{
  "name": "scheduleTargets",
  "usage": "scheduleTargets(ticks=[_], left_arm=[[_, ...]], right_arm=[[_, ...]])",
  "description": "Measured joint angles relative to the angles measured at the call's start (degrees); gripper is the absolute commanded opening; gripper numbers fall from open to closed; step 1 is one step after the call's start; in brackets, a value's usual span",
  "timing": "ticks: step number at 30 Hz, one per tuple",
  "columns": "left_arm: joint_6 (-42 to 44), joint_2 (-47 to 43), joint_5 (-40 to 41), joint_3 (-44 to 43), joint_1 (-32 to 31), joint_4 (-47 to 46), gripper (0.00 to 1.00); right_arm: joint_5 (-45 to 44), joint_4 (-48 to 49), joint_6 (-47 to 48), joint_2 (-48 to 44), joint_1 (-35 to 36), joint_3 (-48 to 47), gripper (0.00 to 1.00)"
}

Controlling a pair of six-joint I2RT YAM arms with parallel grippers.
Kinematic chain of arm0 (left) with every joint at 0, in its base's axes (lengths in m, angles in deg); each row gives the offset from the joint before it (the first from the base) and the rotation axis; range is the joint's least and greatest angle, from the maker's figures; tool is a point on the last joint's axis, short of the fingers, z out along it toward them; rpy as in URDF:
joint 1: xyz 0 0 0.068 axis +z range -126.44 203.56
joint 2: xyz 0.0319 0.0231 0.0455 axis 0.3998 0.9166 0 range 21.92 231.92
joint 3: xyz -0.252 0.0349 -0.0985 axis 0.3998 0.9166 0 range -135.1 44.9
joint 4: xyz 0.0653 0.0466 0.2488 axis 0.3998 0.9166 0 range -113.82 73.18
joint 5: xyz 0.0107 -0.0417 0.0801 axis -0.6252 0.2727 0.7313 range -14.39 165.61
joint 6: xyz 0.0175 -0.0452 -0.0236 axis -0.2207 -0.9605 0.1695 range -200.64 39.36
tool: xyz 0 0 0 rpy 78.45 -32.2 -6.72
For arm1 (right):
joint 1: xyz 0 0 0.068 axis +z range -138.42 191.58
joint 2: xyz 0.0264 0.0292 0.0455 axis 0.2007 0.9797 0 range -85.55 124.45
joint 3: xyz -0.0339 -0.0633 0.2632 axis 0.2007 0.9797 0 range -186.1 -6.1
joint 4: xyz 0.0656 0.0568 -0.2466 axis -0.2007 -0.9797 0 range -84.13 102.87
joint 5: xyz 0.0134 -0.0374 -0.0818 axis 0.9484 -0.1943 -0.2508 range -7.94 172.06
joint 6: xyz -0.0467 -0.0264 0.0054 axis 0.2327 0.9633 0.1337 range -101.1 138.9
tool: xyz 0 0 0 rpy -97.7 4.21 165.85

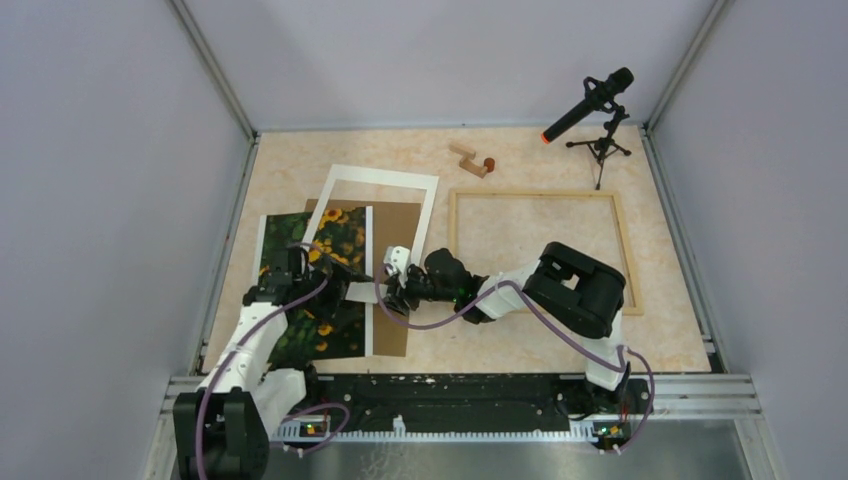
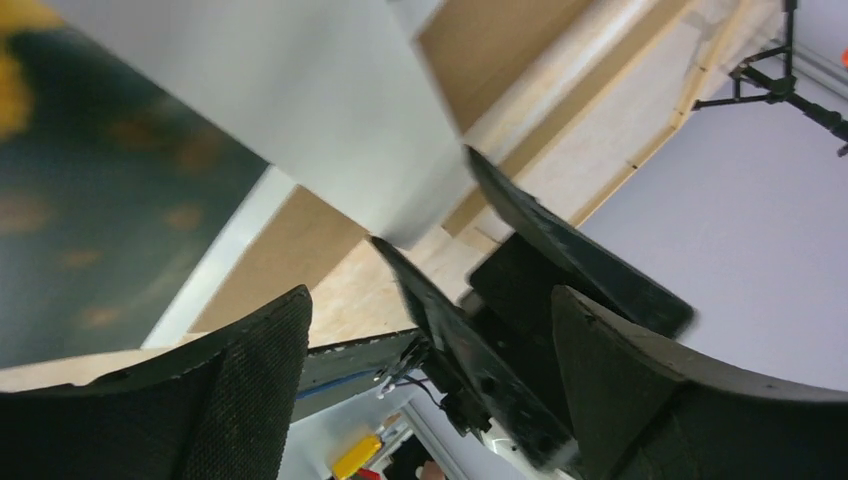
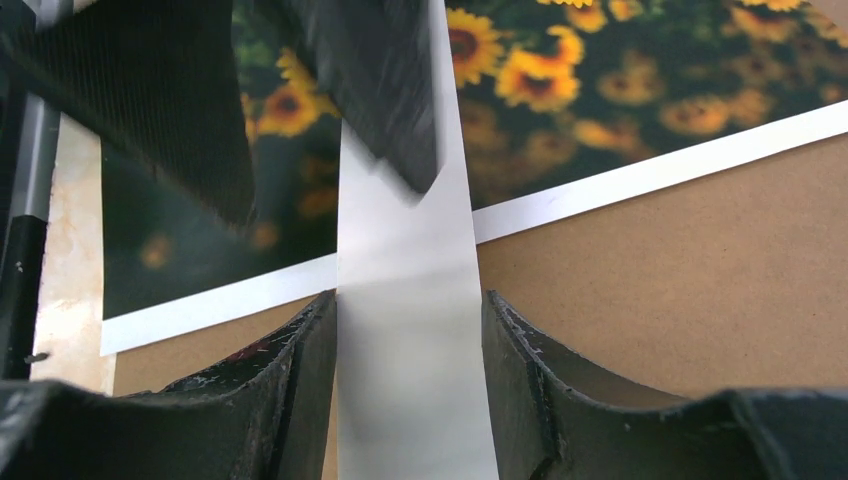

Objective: Put the photo into the frame

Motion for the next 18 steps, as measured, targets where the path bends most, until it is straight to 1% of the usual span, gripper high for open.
scheduleTargets(ticks=[2, 4, 7, 12, 15, 18], left_arm=[[-2.1, 0.3, -1.3, 4.6, 0.0, -3.5, 0.9], [-3.0, 1.5, -2.2, 8.0, 0.0, -4.9, 0.92], [-2.5, 4.4, -1.9, 8.8, 0.0, -5.9, 0.92], [-2.0, 7.0, -1.5, 9.3, 0.0, -12.4, 0.92], [-1.9, 8.6, -2.2, 11.2, 0.0, -18.9, 0.88], [-1.9, 10.0, -3.5, 12.1, 0.0, -24.1, 0.8]], right_arm=[[0.0, 0.3, -1.0, 0.0, 0.0, 0.0, 0.42], [-0.2, 0.5, -1.7, 0.0, 0.0, 0.1, 0.42], [-0.4, 0.5, -2.4, 0.0, 0.0, 0.1, 0.42], [-0.7, 0.4, -3.4, -0.1, 0.0, 0.1, 0.42], [-1.2, 0.5, -4.0, -0.5, 0.0, 0.1, 0.42], [-1.4, 1.0, -5.2, -0.7, 0.0, 0.1, 0.42]])
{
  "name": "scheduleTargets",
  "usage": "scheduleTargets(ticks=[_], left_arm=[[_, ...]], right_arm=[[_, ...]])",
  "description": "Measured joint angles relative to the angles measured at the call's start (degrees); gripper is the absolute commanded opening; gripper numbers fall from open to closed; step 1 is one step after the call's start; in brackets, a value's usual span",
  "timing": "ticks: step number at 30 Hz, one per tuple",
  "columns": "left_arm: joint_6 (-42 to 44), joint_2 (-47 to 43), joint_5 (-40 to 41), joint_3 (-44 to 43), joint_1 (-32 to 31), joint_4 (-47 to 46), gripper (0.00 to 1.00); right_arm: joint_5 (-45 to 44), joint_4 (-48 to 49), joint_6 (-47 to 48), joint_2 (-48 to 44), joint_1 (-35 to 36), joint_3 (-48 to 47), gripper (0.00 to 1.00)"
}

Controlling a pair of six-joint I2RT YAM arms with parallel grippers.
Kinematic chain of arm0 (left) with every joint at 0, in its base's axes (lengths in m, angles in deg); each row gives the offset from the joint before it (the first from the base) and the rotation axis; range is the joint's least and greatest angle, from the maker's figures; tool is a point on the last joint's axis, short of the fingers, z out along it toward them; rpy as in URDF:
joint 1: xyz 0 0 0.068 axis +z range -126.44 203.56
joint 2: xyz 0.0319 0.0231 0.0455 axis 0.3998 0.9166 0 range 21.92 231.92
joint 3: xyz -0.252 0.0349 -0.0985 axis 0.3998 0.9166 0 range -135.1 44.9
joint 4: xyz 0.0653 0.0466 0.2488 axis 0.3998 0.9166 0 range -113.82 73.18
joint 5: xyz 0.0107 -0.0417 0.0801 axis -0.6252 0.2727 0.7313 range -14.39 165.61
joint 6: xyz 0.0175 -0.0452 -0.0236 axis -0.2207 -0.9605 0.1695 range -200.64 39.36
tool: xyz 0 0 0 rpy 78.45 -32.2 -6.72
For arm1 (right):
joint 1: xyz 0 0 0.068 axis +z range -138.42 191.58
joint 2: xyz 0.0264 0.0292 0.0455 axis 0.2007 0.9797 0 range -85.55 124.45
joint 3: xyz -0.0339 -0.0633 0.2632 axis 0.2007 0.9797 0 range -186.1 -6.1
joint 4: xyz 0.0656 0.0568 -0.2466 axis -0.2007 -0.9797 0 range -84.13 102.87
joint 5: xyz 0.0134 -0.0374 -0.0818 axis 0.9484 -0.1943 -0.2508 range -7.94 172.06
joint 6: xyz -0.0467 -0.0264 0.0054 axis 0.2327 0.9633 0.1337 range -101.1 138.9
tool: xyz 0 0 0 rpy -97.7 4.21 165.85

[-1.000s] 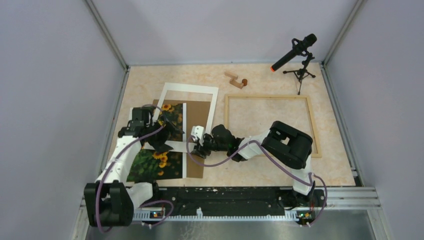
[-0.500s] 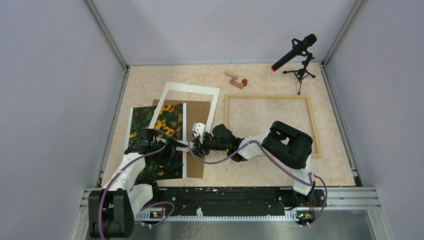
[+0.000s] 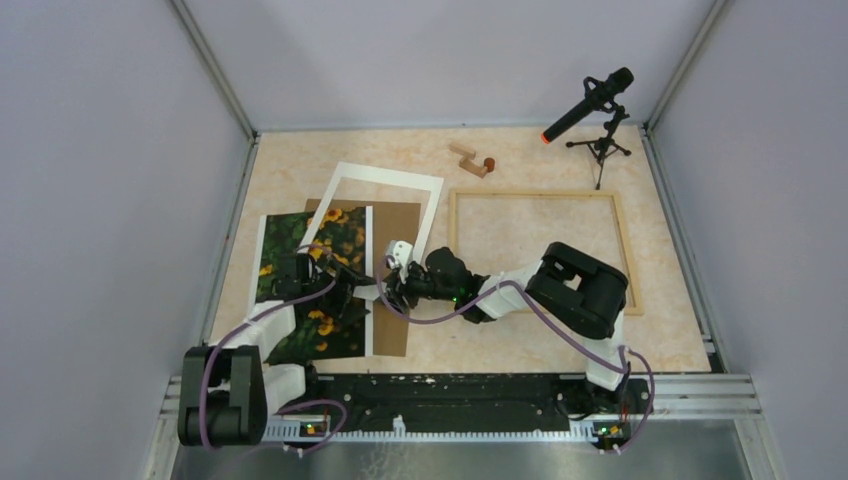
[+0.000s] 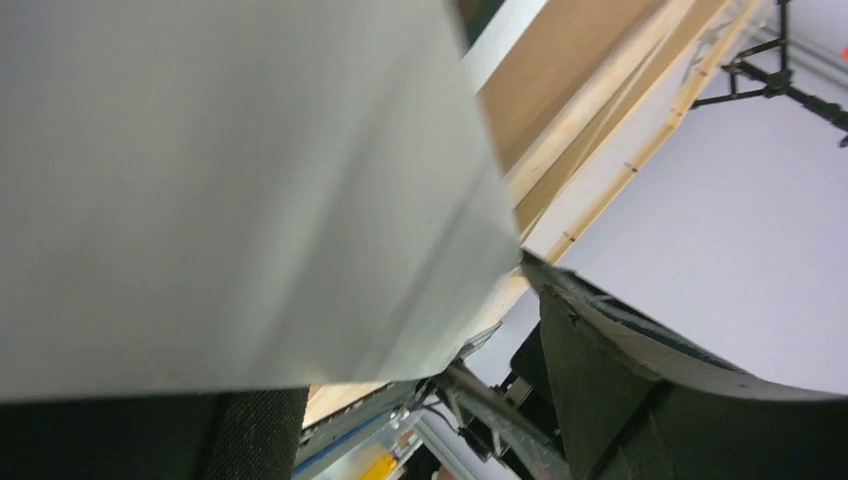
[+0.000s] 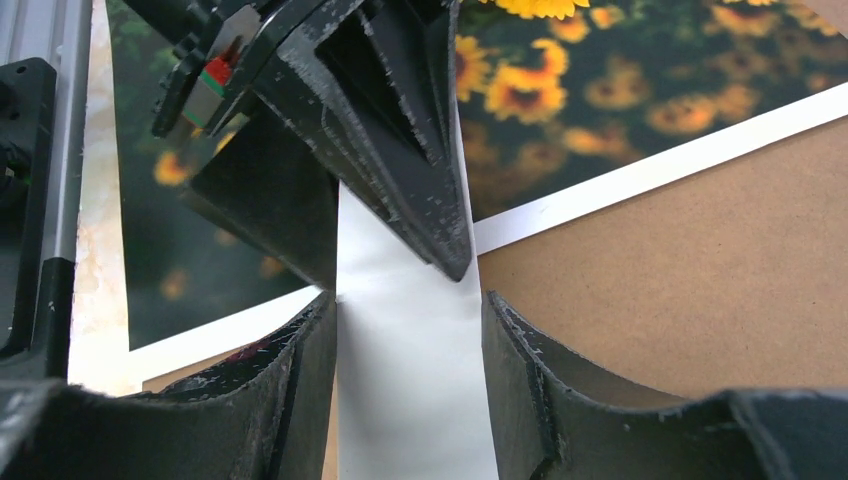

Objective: Put the photo into the frame

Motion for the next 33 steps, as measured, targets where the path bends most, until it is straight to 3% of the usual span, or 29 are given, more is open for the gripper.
scheduleTargets(ticks=[3, 5, 7, 13, 19, 25, 28, 30, 33], left_arm=[[0.2, 0.9, 0.2, 0.1, 0.0, -4.6, 0.68], [0.5, 1.0, 0.4, 0.1, 0.0, -6.9, 0.52], [1.1, 1.0, 1.3, 0.1, 0.0, -7.9, 0.42], [0.8, 1.0, 2.5, 0.2, 0.0, -9.1, 0.26], [1.4, 0.6, 3.2, -0.3, 0.1, -8.4, 0.04], [3.0, 0.6, 4.5, -5.4, 0.5, -1.8, 0.0], [3.8, 0.2, 4.7, -9.6, 0.7, 2.5, 0.03], [4.1, -0.5, 4.7, -12.0, 0.8, 5.3, 0.04], [4.0, -1.3, 4.4, -14.6, 0.9, 8.5, 0.04]], right_arm=[[-0.2, 0.3, -0.8, 0.0, 0.0, 0.0, 0.42], [-0.5, 0.5, -0.9, 0.0, 0.0, 0.3, 0.42], [-1.2, 0.4, -1.2, 0.0, 0.0, 0.7, 0.42], [-2.6, 0.6, -2.1, 0.0, 0.0, 0.7, 0.47], [-5.0, -1.3, -2.9, -1.9, 0.7, 0.8, 0.98], [-8.3, -9.1, 6.2, -16.6, 1.4, 5.6, 0.99], [-8.8, -2.4, 18.0, -27.3, 1.5, 15.7, 0.99], [-8.6, 2.8, 25.1, -29.2, 1.5, 21.0, 0.99], [-8.6, 5.7, 30.9, -24.6, 1.5, 22.3, 0.97]])
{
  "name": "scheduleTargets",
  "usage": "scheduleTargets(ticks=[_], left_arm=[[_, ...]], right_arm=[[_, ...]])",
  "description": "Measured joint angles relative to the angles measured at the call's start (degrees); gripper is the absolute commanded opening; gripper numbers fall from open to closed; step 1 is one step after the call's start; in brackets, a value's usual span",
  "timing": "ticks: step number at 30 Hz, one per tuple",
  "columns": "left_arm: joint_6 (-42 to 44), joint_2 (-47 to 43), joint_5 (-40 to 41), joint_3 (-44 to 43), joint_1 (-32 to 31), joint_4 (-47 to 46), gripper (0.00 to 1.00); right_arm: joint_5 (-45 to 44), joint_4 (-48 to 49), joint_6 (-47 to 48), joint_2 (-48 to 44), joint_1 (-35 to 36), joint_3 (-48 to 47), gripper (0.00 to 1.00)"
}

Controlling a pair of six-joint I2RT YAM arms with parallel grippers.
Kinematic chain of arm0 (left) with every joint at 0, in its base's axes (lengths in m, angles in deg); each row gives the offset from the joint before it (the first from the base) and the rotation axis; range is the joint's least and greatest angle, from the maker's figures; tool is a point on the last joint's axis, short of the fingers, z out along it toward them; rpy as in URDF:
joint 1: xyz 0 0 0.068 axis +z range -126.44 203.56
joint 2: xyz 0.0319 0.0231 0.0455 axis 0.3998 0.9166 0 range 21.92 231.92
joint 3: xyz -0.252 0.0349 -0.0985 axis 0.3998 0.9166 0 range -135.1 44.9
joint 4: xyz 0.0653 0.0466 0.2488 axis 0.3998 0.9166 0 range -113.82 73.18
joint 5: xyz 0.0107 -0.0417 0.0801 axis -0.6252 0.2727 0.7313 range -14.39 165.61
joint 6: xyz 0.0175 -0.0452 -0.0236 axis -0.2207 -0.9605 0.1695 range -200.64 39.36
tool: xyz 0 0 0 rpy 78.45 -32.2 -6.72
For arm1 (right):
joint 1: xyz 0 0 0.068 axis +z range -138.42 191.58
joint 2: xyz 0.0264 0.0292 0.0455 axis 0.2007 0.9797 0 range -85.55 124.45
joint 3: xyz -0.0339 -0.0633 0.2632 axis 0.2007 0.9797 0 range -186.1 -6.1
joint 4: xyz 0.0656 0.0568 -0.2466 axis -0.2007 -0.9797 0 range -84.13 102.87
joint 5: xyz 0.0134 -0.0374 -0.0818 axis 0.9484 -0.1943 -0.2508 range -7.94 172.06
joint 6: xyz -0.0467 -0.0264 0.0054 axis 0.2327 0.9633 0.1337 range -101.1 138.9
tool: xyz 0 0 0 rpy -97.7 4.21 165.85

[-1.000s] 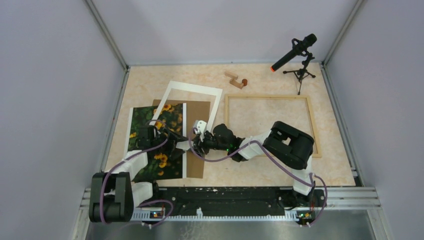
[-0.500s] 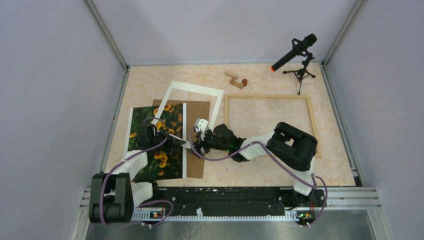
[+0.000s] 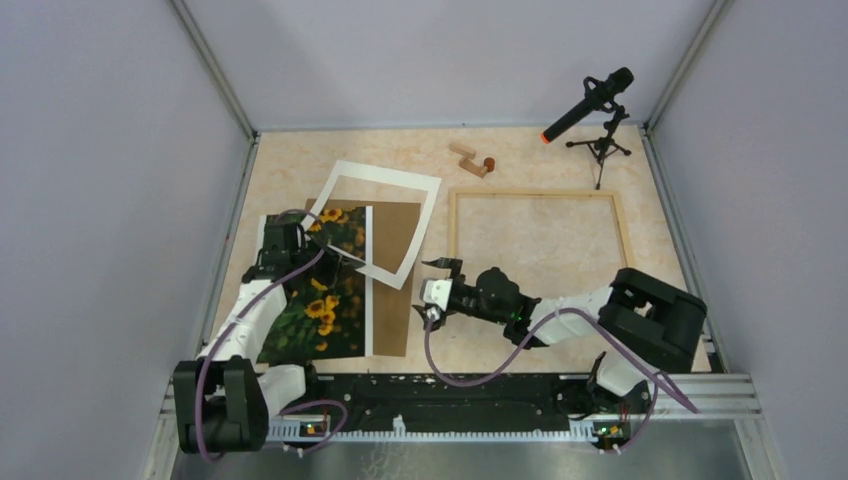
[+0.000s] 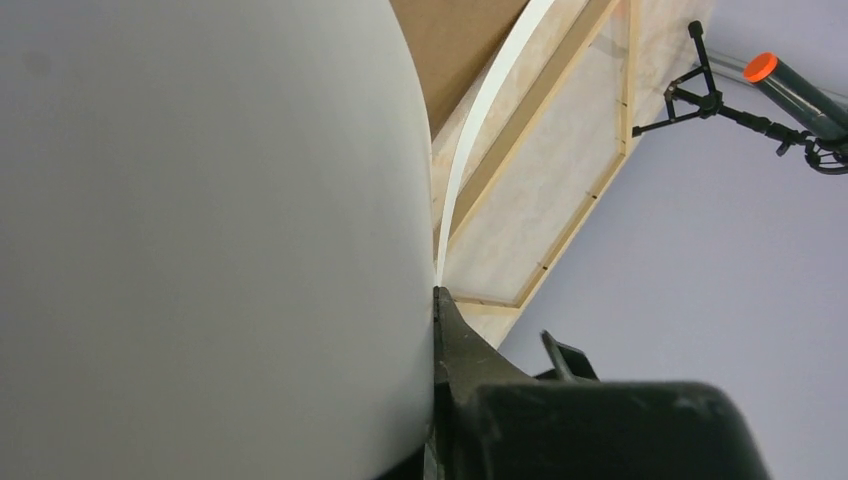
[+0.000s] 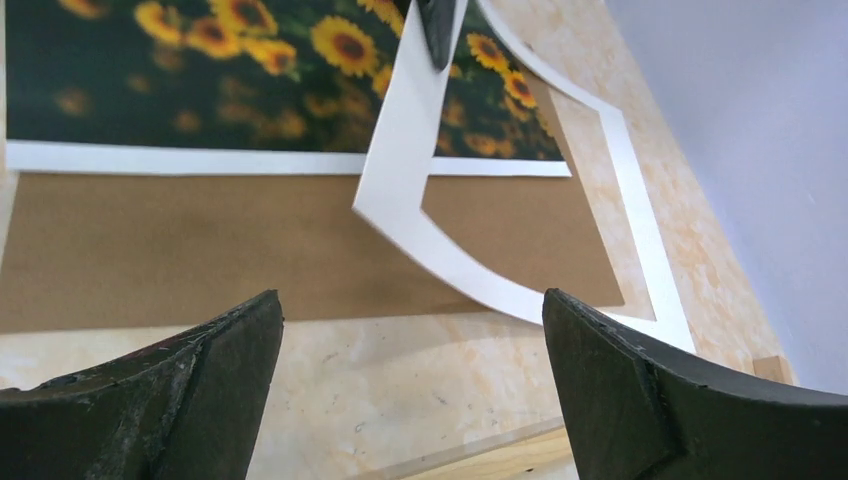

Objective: Put the photo into the frame

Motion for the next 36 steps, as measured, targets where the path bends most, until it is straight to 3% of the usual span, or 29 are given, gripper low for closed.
scheduleTargets(ticks=[5, 14, 16, 20, 23, 25, 26, 28, 29, 31, 32, 36], left_arm=[[-0.3, 0.0, -0.7, -2.4, 0.3, 4.0, 0.02], [-1.5, 0.0, -2.7, -3.9, 0.6, 7.8, 0.04], [-1.7, 0.0, -3.0, -4.3, 0.6, 8.7, 0.05], [-1.7, 0.0, -3.0, -5.3, 0.7, 9.9, 0.07], [-1.7, -0.2, -3.0, -5.7, 0.9, 10.2, 0.09], [-1.7, -0.3, -3.0, -5.9, 1.0, 10.5, 0.13], [-1.7, -0.4, -3.0, -5.9, 1.0, 10.8, 0.17], [-1.5, -0.4, -3.0, -6.3, 1.0, 11.3, 0.34], [-1.2, -0.4, -3.0, -6.7, 1.1, 11.7, 0.49], [-0.3, -0.4, -2.6, -8.5, 1.3, 13.3, 0.88], [0.9, -0.4, -2.1, -9.9, 1.4, 14.3, 0.98], [9.8, 0.1, 3.4, -24.0, 1.9, 20.4, 0.99]], right_arm=[[1.3, 3.5, 1.9, 5.0, 0.1, -1.4, 0.79], [-2.1, 11.5, 1.0, 13.2, 4.5, -9.5, 0.7], [-4.0, 11.9, 1.2, 15.3, 5.6, -10.1, 0.58], [-11.7, 12.2, 2.9, 18.8, 7.7, -12.4, 0.46], [-18.7, 12.9, 5.4, 20.5, 9.7, -15.3, 0.27], [-24.1, 12.7, 7.0, 21.3, 11.5, -17.2, 0.08], [-26.9, 12.3, 7.8, 21.8, 12.4, -18.4, 0.01], [-32.6, 11.5, 9.4, 22.8, 14.4, -20.7, 0.0], [-34.9, 11.3, 9.9, 23.3, 15.1, -21.4, 0.0], [-39.6, 11.1, 11.0, 24.0, 16.5, -22.8, 0.0], [-41.3, 10.6, 11.0, 24.1, 16.9, -23.3, 0.0], [-44.5, -0.1, 5.7, 22.2, 17.5, -27.1, 0.0]])
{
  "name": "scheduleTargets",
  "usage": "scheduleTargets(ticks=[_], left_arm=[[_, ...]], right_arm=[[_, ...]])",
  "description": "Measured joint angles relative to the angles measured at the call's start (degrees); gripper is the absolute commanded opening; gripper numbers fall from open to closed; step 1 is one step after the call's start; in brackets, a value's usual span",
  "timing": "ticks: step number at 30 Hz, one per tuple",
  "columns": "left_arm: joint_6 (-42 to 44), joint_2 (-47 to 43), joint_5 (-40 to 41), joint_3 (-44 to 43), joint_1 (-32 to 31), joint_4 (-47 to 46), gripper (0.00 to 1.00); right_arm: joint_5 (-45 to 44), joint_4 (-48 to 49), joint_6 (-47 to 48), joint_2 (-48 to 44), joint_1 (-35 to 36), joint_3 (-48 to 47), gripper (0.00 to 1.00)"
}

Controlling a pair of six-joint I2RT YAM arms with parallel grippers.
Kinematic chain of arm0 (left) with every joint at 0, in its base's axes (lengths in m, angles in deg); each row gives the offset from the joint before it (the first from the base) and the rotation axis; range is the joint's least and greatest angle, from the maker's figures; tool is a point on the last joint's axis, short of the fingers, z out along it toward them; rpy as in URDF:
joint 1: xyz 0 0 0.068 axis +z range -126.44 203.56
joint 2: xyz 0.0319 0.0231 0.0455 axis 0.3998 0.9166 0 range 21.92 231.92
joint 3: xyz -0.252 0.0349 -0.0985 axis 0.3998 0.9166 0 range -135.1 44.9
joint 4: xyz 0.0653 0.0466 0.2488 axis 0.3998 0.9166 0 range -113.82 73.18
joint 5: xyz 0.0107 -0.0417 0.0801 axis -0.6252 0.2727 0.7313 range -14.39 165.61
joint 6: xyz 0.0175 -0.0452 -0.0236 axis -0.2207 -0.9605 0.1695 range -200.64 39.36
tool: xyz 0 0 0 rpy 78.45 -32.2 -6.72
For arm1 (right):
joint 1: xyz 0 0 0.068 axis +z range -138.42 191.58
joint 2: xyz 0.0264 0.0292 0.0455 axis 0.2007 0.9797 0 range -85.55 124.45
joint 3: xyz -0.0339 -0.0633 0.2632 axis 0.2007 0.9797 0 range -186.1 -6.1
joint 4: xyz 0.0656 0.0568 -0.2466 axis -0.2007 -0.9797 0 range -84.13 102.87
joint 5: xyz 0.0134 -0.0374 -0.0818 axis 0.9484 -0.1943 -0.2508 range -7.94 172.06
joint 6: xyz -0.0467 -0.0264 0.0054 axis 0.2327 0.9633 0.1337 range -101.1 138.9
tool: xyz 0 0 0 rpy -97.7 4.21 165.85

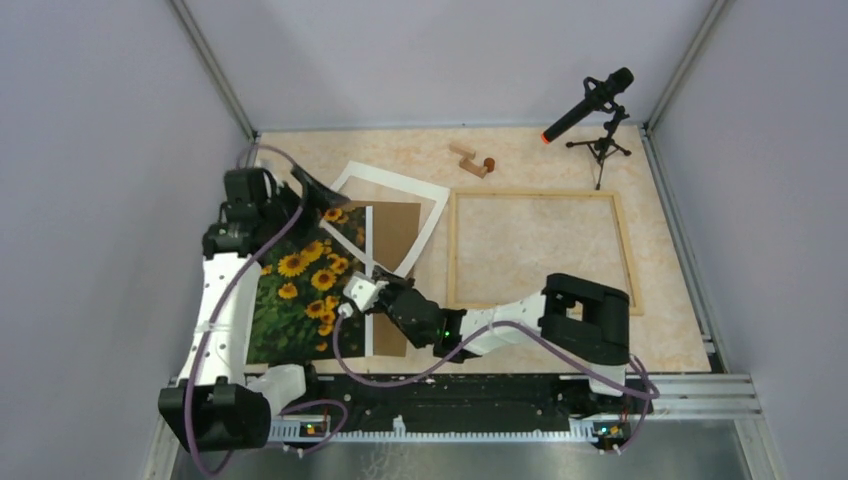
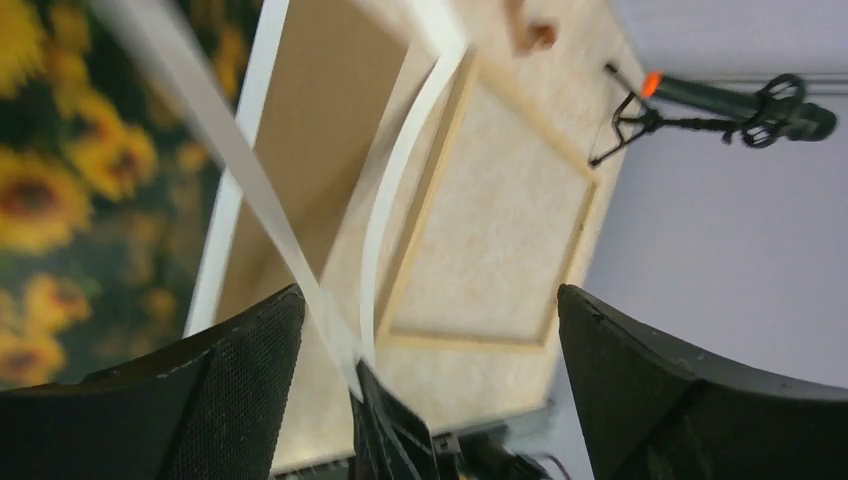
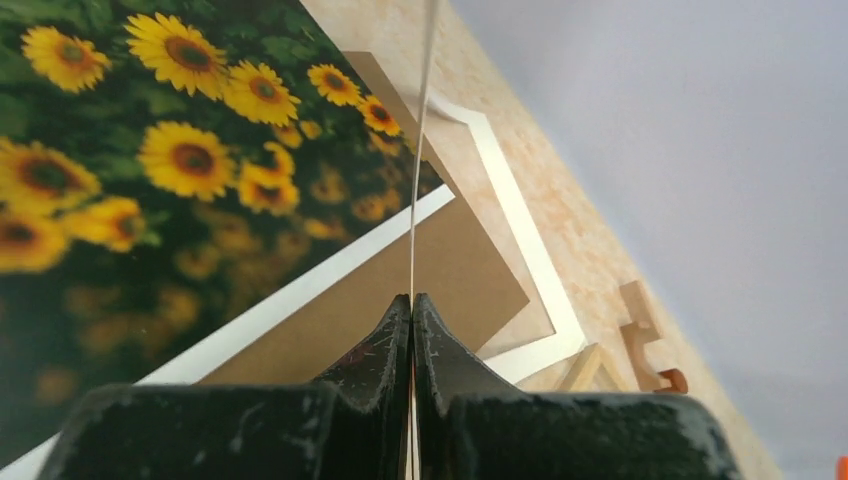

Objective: Put the photo into the frame

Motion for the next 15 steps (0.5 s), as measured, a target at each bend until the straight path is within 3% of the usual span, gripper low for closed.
scheduleTargets(ticks=[3, 8, 15], left_arm=[[9.3, 0.2, 5.2, -15.2, 0.1, 1.2, 0.99], [19.4, -1.6, 11.0, -34.6, 0.1, 1.8, 0.99], [24.9, -1.0, 11.3, -49.5, 0.1, 2.9, 0.99]], right_arm=[[1.9, -15.0, -10.5, -5.2, -0.9, -5.4, 0.0], [12.2, -37.3, -34.5, -17.6, -7.0, -18.6, 0.0], [21.3, -49.2, -60.5, -35.5, -20.6, -25.1, 0.0]])
